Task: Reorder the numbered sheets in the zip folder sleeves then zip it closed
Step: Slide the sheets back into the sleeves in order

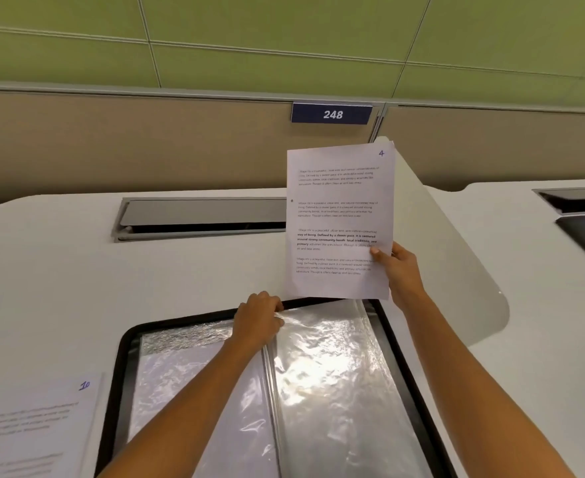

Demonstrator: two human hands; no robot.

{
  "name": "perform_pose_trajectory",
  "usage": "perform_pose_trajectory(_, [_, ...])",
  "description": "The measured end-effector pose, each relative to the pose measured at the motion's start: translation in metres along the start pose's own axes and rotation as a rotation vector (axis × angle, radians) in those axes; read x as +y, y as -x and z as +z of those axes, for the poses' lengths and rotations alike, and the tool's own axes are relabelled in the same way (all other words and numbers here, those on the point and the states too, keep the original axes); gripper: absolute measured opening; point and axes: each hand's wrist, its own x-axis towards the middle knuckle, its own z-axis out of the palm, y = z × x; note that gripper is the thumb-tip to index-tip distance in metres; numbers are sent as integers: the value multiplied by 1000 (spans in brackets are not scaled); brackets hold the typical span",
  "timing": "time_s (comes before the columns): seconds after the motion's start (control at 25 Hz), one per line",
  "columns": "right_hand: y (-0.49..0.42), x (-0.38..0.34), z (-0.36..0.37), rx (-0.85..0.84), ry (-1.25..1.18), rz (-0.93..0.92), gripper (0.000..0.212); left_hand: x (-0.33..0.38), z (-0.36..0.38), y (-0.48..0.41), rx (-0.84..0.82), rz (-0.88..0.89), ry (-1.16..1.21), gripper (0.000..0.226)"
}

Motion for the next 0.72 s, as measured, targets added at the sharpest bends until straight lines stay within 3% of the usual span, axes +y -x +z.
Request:
perform_pose_trajectory(0.2, [-19,9,-5,-95,16,15,24,1,0,-3,138,-19,17,8])
perform_pose_trajectory(0.44, [-30,16,-3,-181,29,33,28,-4,16,5,292,103,-118,4])
perform_pose_trajectory(0.72, [-43,6,9,-266,19,9,25,0,18,24,433,150,-80,6])
